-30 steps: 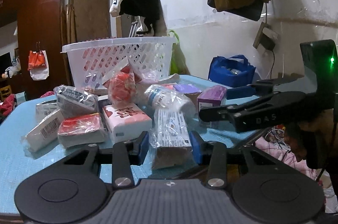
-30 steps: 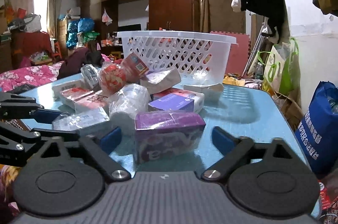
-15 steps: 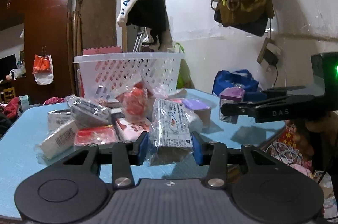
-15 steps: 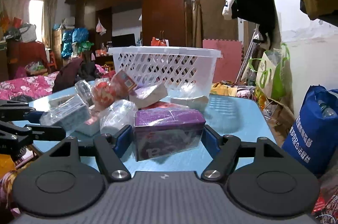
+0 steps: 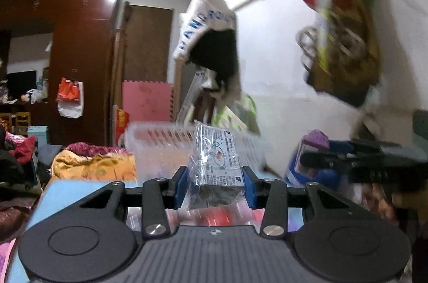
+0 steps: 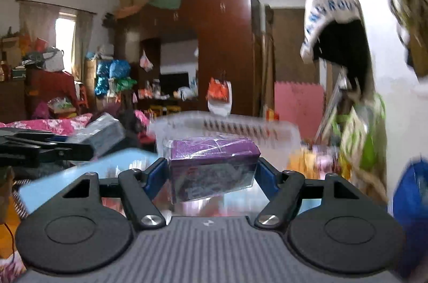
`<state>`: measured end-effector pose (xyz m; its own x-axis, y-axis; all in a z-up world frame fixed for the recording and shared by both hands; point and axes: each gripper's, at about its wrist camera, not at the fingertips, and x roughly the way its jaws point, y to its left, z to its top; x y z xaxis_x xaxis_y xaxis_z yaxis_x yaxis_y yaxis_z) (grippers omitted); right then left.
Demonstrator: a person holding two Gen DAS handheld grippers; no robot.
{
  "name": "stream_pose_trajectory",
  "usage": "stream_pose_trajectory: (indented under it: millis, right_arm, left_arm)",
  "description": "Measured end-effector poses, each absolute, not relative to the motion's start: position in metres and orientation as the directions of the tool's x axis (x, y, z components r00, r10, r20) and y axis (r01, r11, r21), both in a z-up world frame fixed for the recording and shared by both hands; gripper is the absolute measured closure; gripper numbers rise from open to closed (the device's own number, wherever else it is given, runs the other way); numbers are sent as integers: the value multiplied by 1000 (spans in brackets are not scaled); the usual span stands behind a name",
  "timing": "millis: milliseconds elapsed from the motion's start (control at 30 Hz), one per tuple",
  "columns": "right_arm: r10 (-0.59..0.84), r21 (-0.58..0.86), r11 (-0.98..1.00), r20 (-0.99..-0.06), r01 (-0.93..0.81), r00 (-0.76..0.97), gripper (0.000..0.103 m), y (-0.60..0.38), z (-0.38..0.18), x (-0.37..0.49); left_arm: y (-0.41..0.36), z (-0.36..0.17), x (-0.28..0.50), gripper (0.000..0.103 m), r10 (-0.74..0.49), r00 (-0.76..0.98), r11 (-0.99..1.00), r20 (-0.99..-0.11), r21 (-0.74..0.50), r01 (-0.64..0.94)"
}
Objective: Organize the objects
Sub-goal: 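Lower the white packet and purple box into the basket and open both grippers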
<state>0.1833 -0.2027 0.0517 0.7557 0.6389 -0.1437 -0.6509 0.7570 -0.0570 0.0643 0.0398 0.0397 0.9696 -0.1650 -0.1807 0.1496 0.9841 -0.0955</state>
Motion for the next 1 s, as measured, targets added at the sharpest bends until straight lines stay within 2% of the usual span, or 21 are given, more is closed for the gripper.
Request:
stream_pose_trajectory:
  millis: [100, 233, 300, 467, 700, 733, 767, 800, 833, 1000]
  right_arm:
    - [627, -86, 763, -141, -641, 766, 29, -175, 77, 222]
    - [574, -129, 780, -241, -612, 783, 29, -138, 79, 279]
    - [572, -118, 777, -277, -618, 772, 29, -133, 71, 294]
    - [584, -86, 771, -299, -631, 755, 29, -133, 53, 303]
    - [589, -70, 770, -305, -635, 748, 29, -137, 57, 307]
    - [593, -63, 768, -302, -637, 746, 28, -138, 58, 306]
    - [593, -54, 771, -305, -635, 745, 22, -138, 60, 307]
    - [589, -48, 775, -308, -631, 747, 6, -138, 60, 306]
    - [585, -46, 781, -296, -623, 755, 0, -140, 60, 303]
    - [592, -21, 786, -260, -617, 763, 0, -162, 63, 275]
  left_arm:
    - [47, 70, 123, 57, -134, 965, 987, -223, -115, 111]
    - [54, 79, 207, 57, -150, 920, 980, -363, -174, 91]
    - [54, 74, 227, 57, -144, 904, 980, -401, -185, 74]
    - [53, 62, 239, 56, -137, 895, 982, -425, -179, 66]
    - [55, 62, 251, 56, -132, 888, 980, -441, -193, 50]
    - [54, 62, 253, 52, -128, 891, 980, -436, -191, 47]
    - [55, 61, 254, 45, -112, 894, 983, -434, -181, 35]
    - [55, 60, 256, 27, -97, 894, 985, -437, -173, 22]
    - [55, 59, 254, 24, -84, 897, 986, -433, -167, 12]
    - [58, 65, 209, 24, -125, 925, 984, -360, -165, 69]
